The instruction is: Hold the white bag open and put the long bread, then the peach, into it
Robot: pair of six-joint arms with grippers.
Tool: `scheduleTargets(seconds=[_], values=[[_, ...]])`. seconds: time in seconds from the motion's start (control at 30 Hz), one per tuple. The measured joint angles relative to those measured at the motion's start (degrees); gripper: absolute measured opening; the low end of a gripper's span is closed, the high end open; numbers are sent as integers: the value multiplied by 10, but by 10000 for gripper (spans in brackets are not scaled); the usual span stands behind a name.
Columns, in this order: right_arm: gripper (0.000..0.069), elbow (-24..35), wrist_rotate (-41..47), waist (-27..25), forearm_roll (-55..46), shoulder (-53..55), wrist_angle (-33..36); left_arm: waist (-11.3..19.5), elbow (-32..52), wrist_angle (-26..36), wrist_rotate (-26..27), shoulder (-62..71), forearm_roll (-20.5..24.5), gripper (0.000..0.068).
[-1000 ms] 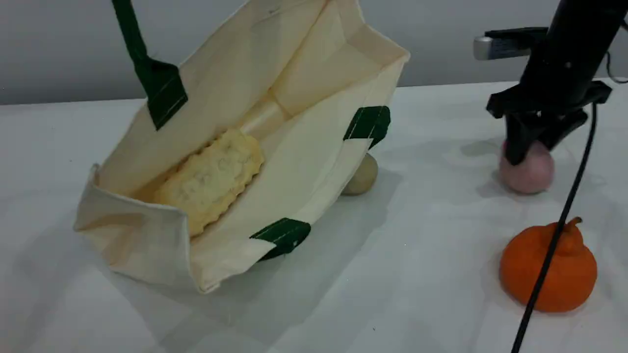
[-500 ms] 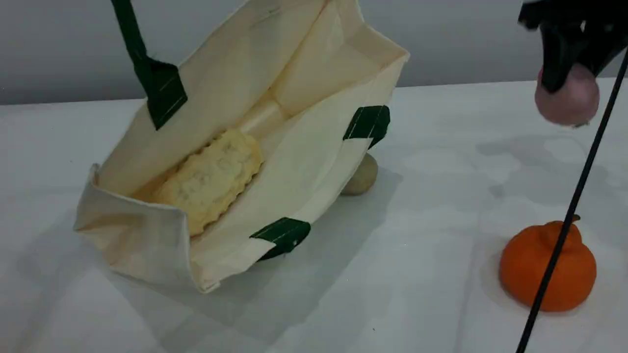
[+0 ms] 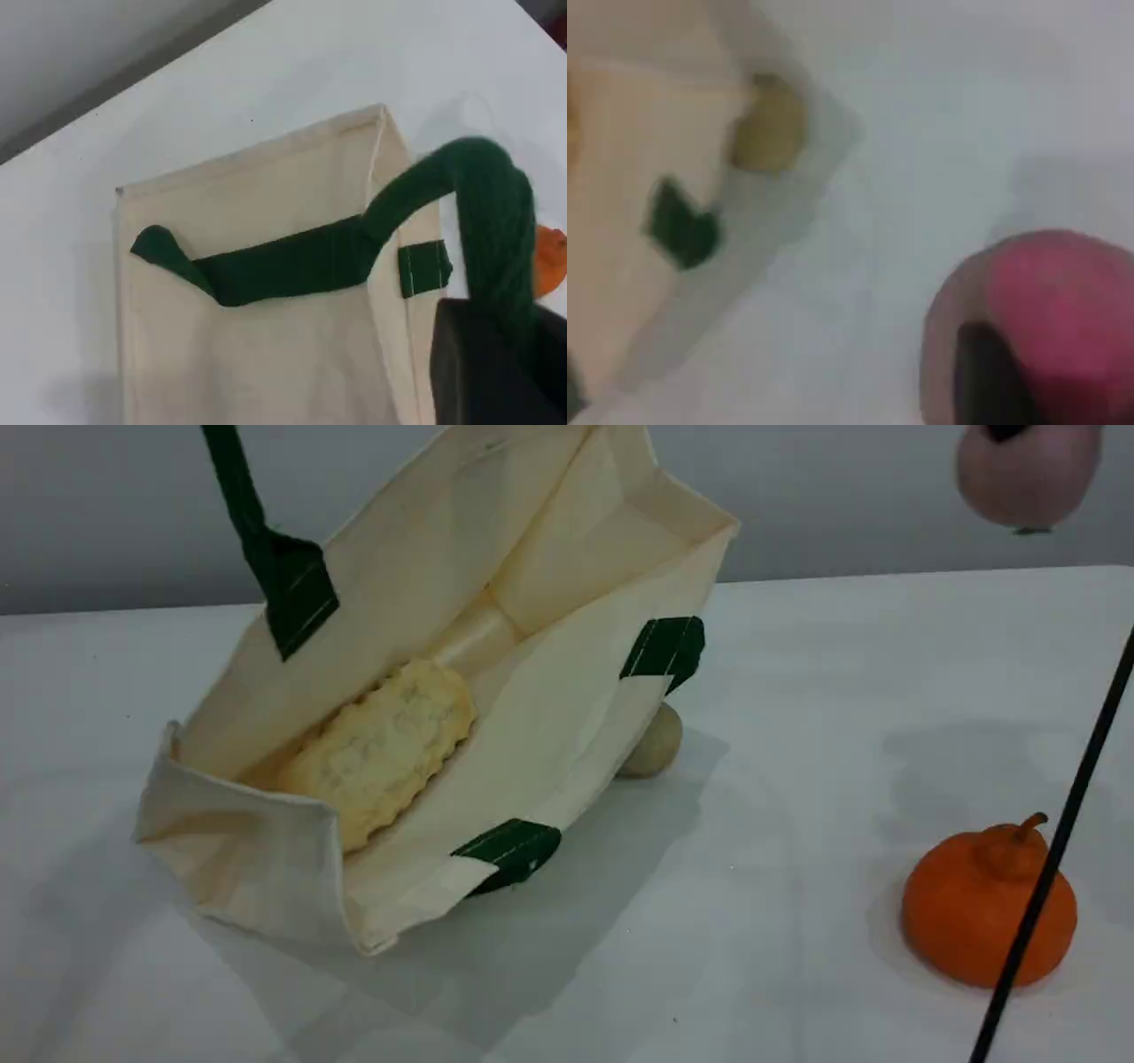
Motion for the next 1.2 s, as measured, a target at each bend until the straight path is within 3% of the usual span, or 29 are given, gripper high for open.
scheduleTargets(seconds=[0.2, 0.57, 0.87, 1.2], values=[[264, 98, -3, 79, 55, -79, -59, 0, 0, 0, 0, 0, 0, 102], [264, 105, 4, 219, 151, -46, -189, 0, 0, 0, 0, 0, 0, 102], [263, 105, -26, 231, 211, 49, -263, 0, 0, 0, 0, 0, -1, 102], [265, 100, -191, 231, 404, 119, -307, 0, 0, 0, 0, 0, -1, 102]])
